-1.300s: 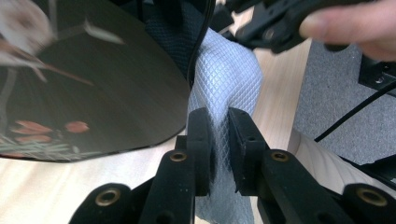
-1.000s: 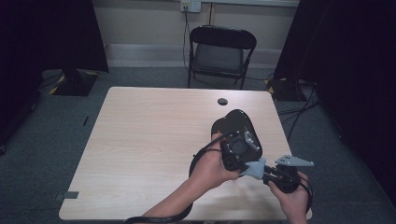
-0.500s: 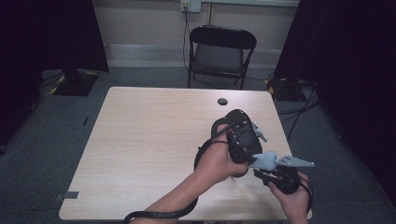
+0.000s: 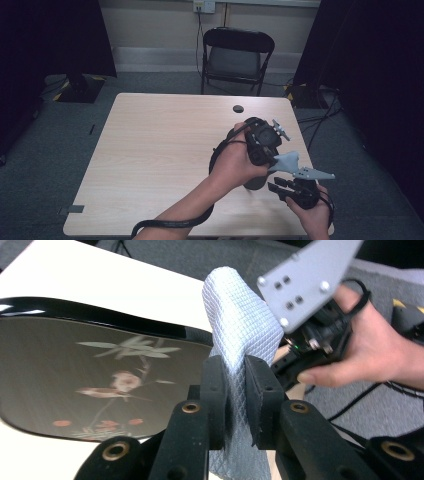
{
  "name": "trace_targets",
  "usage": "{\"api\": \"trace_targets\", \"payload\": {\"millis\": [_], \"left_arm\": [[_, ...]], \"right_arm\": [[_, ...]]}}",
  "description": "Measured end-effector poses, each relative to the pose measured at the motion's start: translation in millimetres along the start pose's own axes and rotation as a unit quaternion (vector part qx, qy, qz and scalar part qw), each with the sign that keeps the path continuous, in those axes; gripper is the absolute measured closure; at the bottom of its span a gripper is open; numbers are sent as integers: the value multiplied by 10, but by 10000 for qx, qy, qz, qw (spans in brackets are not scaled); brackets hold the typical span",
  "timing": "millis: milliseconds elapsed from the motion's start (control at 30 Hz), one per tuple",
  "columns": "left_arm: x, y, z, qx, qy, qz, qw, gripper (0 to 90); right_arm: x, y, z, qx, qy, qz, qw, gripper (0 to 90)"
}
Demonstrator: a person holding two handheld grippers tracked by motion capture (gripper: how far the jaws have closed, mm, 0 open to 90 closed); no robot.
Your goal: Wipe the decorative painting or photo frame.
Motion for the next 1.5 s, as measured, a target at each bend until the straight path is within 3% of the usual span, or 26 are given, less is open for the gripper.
{"api": "trace_targets", "payload": {"millis": [233, 500, 867, 1067, 1500], "left_arm": [[-152, 93, -76, 75, 85, -359, 9993, 799], [-231, 163, -108, 46, 81, -541, 9985, 799], [-343, 202, -143, 53, 127, -788, 9968, 799], [-414, 241, -159, 98, 167, -928, 9955, 800], [-623, 275, -95, 83, 294, -1314, 9909, 801]], "right_arm": [[-49, -34, -11, 16, 25, -103, 9999, 618], [-111, -106, -23, 41, 33, -226, 9997, 605], [-165, -168, -32, 111, 85, -268, 9995, 784], [-147, -162, -27, 120, -64, -288, 9995, 797], [-114, -137, -29, 88, -64, -285, 9995, 798]]}}
Point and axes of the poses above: each handheld gripper's, and its own axes: y roughly backward along the jaws, z roughly out of its underside, x roughly to its right, the point moved 2 cm from there along -y, roughly forward along the jaws, and after that the axes turned 15 degrees about x, right-handed, at the moved point
